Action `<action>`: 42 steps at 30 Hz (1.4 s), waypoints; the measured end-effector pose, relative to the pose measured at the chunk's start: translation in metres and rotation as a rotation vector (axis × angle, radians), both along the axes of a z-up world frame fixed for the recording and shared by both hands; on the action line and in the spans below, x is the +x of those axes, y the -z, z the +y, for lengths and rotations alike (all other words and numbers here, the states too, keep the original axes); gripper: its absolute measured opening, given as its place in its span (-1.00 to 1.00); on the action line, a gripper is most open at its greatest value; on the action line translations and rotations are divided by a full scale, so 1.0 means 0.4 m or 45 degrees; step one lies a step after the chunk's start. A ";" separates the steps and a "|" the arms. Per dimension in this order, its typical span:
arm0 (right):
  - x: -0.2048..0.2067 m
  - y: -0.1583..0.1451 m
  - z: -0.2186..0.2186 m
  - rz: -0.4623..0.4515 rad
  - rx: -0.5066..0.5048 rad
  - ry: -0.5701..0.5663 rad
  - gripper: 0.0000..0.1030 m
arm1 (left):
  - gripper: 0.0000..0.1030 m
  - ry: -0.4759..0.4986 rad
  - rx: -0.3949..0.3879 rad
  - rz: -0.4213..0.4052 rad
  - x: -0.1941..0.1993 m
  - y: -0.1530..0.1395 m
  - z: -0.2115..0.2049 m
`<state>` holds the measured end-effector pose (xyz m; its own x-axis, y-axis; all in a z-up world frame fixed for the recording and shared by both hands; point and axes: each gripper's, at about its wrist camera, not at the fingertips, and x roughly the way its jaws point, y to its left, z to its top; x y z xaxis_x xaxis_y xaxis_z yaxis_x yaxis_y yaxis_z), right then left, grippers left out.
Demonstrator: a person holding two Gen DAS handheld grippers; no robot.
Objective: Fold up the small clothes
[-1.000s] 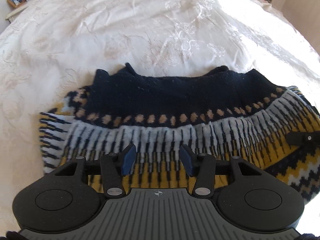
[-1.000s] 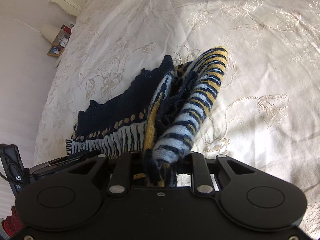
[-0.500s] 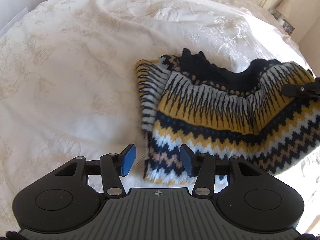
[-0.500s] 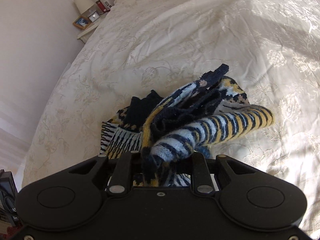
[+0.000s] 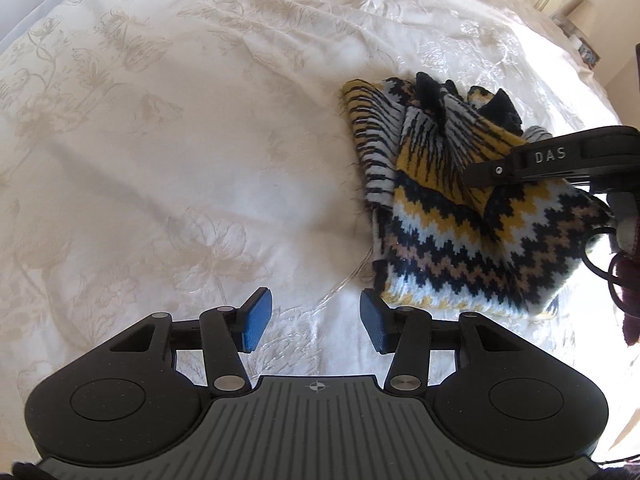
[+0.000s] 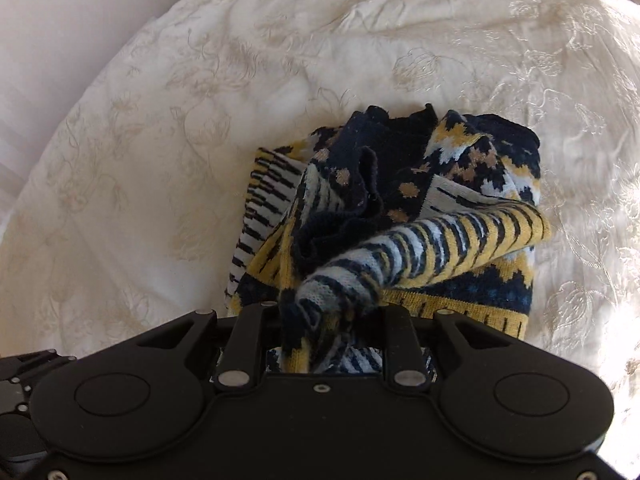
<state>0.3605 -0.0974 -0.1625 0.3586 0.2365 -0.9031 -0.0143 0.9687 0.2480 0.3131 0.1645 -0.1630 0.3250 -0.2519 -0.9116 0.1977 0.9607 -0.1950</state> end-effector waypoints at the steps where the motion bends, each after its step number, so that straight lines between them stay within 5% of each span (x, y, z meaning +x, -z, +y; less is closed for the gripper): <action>1: -0.008 0.001 0.017 0.006 -0.028 -0.018 -0.30 | -0.08 -0.004 0.000 0.004 0.001 0.003 0.006; 10: 0.010 -0.004 0.105 -0.017 -0.054 -0.145 0.34 | -0.08 -0.042 -0.011 0.029 -0.007 0.012 0.032; 17: -0.015 -0.061 0.135 -0.160 0.075 -0.268 0.34 | -0.08 -0.046 -0.011 0.034 -0.010 0.013 0.018; 24: -0.069 -0.105 0.027 -0.241 0.192 -0.084 0.34 | -0.08 -0.030 -0.025 -0.006 0.001 -0.016 -0.016; 31: -0.151 -0.087 -0.095 -0.206 0.128 0.028 0.35 | -0.07 -0.031 -0.176 -0.039 0.063 -0.044 -0.068; 37: -0.211 -0.063 -0.074 -0.186 0.076 -0.093 0.36 | -0.05 -0.044 -0.289 -0.033 0.181 -0.044 -0.126; 42: -0.262 -0.037 0.039 -0.242 -0.042 -0.359 0.39 | -0.05 0.007 -0.284 0.013 0.270 -0.016 -0.181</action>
<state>0.2558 -0.0817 -0.1476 0.4461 0.3220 -0.8351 -0.3259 0.9274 0.1835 0.4213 0.0921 -0.1565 0.3140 -0.4496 -0.8362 0.1995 0.8923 -0.4049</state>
